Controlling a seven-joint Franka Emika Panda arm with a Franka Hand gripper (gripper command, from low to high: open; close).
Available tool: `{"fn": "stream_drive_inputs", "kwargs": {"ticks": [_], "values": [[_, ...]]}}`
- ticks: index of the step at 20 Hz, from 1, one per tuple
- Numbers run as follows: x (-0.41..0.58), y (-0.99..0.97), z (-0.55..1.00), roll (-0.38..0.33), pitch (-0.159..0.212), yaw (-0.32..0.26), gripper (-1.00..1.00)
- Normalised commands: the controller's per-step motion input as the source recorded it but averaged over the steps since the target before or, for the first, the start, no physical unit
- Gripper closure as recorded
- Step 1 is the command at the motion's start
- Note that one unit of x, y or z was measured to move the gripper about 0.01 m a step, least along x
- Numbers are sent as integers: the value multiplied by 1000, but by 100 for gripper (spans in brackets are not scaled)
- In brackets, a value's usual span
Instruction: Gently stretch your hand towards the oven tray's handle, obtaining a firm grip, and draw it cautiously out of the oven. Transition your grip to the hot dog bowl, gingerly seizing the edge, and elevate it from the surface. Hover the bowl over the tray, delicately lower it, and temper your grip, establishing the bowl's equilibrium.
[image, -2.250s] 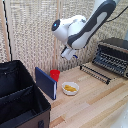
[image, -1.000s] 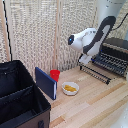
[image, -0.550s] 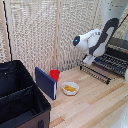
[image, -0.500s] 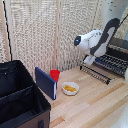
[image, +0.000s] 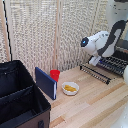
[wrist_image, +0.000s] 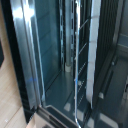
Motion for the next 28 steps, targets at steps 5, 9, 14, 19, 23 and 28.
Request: {"fn": "stream_drive_inputs", "kwargs": {"ticks": [5, 9, 14, 19, 23, 28], "values": [[142, -560, -263, 73, 91, 160, -100], [159, -354, -181, 85, 89, 133, 100], [103, -153, -26, 43, 25, 74, 100], [47, -14, -2, 10, 12, 8, 100], [0, 0, -4, -23, 9, -6, 100], [0, 11, 23, 2, 50, -37, 100]]}}
